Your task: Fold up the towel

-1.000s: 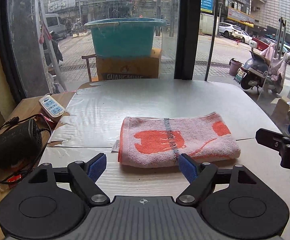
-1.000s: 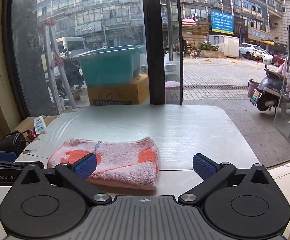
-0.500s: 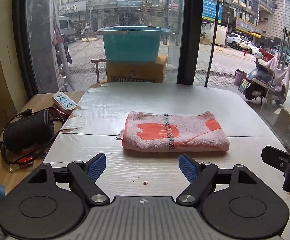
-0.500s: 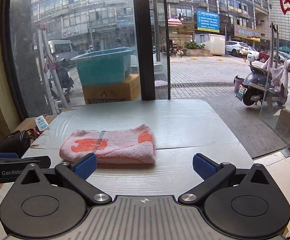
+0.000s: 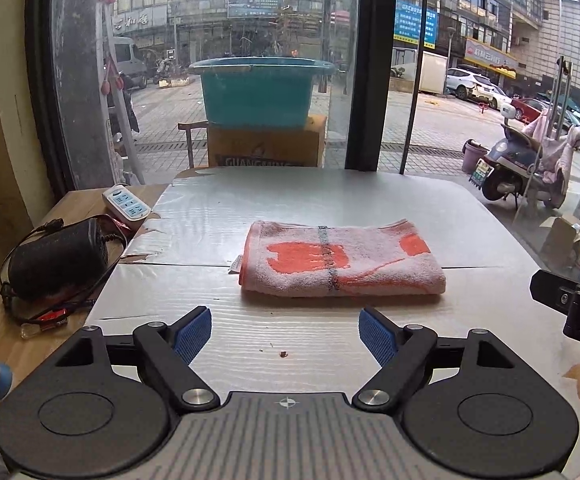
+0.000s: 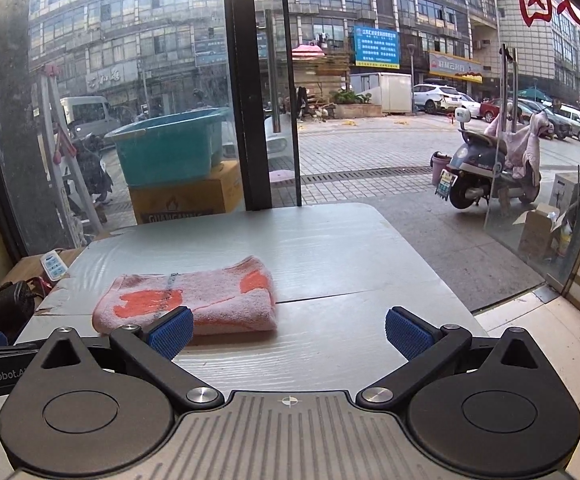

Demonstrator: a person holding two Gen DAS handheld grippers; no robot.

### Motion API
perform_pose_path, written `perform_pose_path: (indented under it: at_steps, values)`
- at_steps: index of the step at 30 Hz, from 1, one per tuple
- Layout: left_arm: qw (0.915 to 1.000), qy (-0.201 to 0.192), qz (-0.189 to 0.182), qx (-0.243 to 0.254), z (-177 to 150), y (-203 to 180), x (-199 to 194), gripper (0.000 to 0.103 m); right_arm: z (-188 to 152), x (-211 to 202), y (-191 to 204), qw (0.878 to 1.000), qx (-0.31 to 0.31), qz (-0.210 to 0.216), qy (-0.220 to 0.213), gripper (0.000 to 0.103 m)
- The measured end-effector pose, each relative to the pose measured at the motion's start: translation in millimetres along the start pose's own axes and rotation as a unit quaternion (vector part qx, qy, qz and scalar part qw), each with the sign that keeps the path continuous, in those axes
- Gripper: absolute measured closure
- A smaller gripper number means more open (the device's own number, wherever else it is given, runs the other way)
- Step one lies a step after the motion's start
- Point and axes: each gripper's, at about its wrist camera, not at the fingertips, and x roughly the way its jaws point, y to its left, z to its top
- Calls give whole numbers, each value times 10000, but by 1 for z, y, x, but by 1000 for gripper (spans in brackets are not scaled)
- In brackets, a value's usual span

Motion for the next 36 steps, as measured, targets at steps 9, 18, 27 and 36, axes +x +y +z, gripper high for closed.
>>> perform_pose_path:
  at_steps: [9,18,27,36]
  values:
    - [9999,40,27,-158,2,7,5,21,3,4,6,10000,-69,-25,-21,0]
    - [9999,62,-46,-129,2,3,4,21,1,10,4,10000,-18,-51,71,0]
    - [9998,165,-113,-83,-3,-4,1,21,-1,10,1,9998,-74,-103,143,0]
    - [9997,208,25,-138,-3,-4,1,21,-6,15,2,9991,-226,-294,219,0]
